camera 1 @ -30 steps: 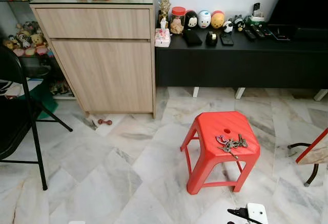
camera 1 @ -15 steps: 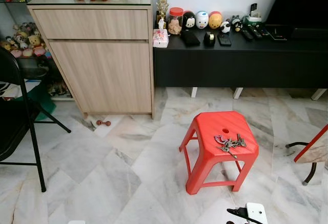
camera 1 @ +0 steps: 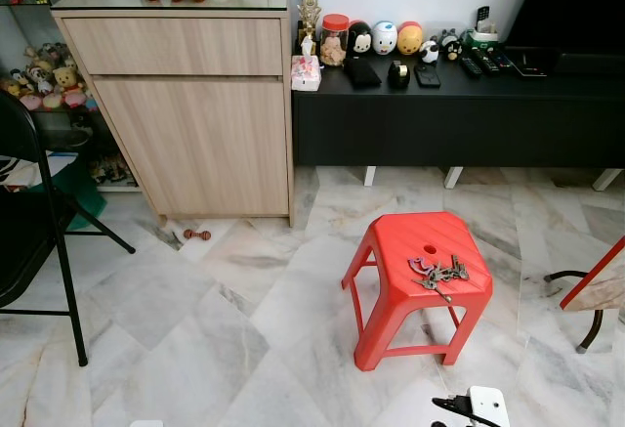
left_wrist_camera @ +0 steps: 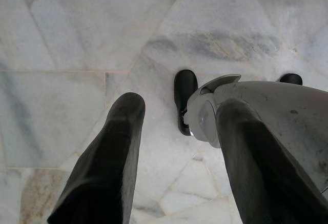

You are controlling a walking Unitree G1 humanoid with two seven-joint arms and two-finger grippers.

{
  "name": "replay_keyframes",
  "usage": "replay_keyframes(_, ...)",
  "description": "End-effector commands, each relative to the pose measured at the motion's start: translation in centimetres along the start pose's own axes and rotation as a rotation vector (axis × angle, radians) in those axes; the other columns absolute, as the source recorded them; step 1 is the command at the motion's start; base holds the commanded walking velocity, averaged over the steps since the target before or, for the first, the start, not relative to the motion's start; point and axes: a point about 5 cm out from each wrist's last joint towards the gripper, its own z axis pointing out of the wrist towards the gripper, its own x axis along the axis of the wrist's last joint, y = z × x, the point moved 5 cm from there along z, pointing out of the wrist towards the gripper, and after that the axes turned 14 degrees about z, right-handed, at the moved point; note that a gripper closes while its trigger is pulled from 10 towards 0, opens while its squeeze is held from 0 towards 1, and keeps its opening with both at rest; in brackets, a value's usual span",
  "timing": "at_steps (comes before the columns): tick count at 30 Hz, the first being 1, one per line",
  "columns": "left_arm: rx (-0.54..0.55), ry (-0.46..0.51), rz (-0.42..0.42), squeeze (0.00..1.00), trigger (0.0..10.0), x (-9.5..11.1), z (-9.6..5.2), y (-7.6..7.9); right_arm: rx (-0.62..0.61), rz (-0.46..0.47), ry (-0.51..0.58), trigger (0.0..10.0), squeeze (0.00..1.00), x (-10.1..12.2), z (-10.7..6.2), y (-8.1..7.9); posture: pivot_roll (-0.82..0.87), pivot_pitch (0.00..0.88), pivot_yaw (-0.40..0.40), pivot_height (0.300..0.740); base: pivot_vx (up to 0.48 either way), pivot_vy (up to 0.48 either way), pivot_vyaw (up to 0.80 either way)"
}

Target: Hang keys on a hook

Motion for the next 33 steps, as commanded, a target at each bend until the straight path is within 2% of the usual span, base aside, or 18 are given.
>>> replay_keyframes(1,0.002,-0.019,-0.006,0.00,10.0,-0.60,-0.12,-0.09,-0.005,-0.010,-0.010,10.0,0.00,-0.14,-0.01,0.10,0.11,0.056,-0.056,0.740,0.000,0.000,0.00)
replay_keyframes(3,-0.003,-0.020,-0.007,0.00,10.0,-0.62,-0.13,-0.06,0.002,0.036,0.019,10.0,0.00,0.11,-0.02,-0.02,0.10,0.060,-0.053,0.740,0.000,0.000,0.00)
replay_keyframes(9,-0.005,-0.019,-0.006,0.00,10.0,-0.56,-0.11,-0.03,-0.005,0.086,0.056,10.0,0.00,0.49,-0.04,0.00,0.10,0.057,-0.052,0.740,0.000,0.000,0.00)
replay_keyframes(33,0.000,-0.015,-0.012,0.00,10.0,-0.34,-0.05,-0.04,0.005,0.073,0.055,10.0,0.00,0.70,0.00,-0.15,0.11,0.050,-0.055,0.740,0.000,0.000,0.00)
